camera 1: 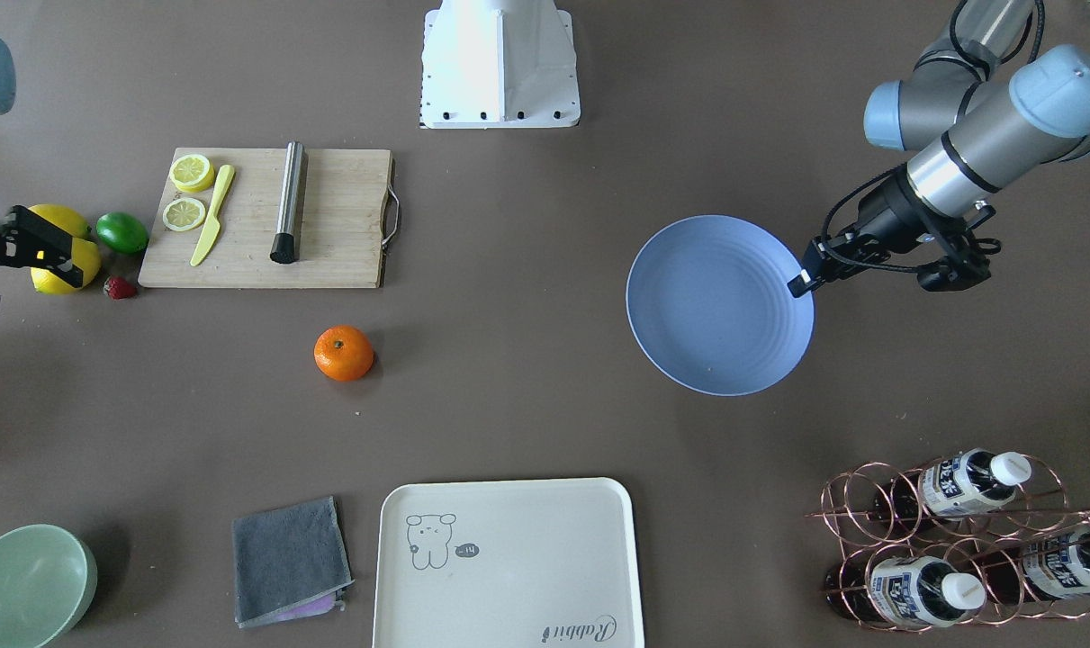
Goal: Pick orange to plate
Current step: 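Grasp the blue plate rim with left gripper while right gripper approaches orange, then slide the blue plate centerward with left gripper while right gripper grasps orange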
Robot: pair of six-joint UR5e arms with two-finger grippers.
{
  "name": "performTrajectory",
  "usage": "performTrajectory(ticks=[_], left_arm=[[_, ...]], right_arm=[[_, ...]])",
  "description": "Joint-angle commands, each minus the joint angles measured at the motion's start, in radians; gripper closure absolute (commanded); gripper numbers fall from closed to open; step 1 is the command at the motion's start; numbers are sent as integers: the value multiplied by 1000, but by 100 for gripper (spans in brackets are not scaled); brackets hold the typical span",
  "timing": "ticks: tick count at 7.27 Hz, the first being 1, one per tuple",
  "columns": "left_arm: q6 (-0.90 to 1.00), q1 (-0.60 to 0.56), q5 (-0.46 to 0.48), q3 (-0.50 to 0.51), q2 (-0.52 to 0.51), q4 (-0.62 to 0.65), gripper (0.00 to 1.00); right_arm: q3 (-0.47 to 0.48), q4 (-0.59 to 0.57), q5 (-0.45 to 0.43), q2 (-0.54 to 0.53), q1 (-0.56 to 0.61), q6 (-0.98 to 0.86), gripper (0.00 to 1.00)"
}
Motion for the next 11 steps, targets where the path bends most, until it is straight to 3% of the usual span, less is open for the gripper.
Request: performTrajectory(ticks=[1,3,5,11], left_arm=[[-35,148,163,-41,-137,195,100],[-78,287,306,-41,-147,204,100],[-72,329,336,-35,-133,201,100],[-71,371,348,-17,-129,199,100]], right_arm=[[-36,2,-105,99,-136,156,2],[-67,8,-163,153,-209,245,2],[-190,160,-199,199,-266,344,2],[-326,180,-292,302,-339,423,6]])
